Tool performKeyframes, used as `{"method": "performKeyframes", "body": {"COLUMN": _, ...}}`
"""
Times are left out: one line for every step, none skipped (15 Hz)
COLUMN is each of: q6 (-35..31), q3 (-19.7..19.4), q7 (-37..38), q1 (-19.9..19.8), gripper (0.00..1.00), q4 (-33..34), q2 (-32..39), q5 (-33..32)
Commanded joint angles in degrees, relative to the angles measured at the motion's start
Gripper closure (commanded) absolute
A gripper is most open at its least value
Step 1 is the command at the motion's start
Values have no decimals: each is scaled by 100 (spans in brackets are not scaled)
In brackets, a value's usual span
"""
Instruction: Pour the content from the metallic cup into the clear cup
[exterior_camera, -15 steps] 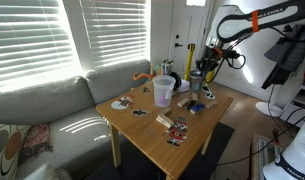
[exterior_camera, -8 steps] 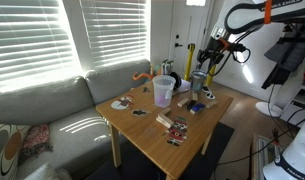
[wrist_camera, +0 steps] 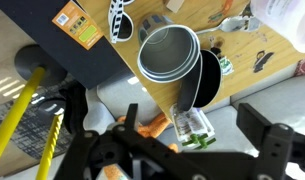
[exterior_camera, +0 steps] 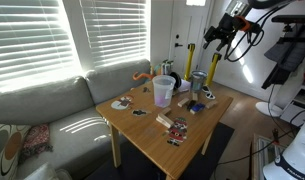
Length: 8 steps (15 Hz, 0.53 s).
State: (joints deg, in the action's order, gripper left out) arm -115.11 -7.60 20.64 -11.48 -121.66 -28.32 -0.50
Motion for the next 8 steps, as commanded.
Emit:
{"method": "performKeyframes", "body": {"q6": 543, "q3": 64, "q7": -648, "q1": 143, "gripper": 0, "q4": 323, "q2": -208, "q5": 77}}
{"method": "performKeyframes", "body": {"q6": 677, "q3": 86, "q7": -759, "q1": 178, "gripper": 0, "q4": 414, "q2": -234, "q5": 69}}
{"method": "performKeyframes", "body": {"q6": 886, "q3": 143, "q7": -871, "q1": 204, "gripper": 0, "q4": 513, "q2": -251, "q5": -21}}
{"method": "performKeyframes", "body": {"q6": 971, "q3": 179, "q7": -935, "q1": 232, "gripper": 0, "q4": 570, "q2": -270, "q5": -24}}
{"method": "performKeyframes", "body": {"q6": 688, "q3": 146, "q7": -746, "q1": 141, "gripper": 0, "q4": 409, "q2": -215, "q5": 18}}
{"method": "performKeyframes", "body": {"q6": 726, "q3": 167, "q7": -757, "q1": 155, "gripper": 0, "q4": 450, "q2": -222, "q5": 16}}
{"method": "performKeyframes", "body": {"q6": 725, "q3": 171, "q7": -754, "q1": 154, "gripper": 0, "q4": 446, "q2": -220, "q5": 16}}
{"method": "performKeyframes", "body": {"q6": 725, "q3": 166, "q7": -753, "q1": 148, "gripper": 0, "q4": 440, "q2": -206, "q5": 15}}
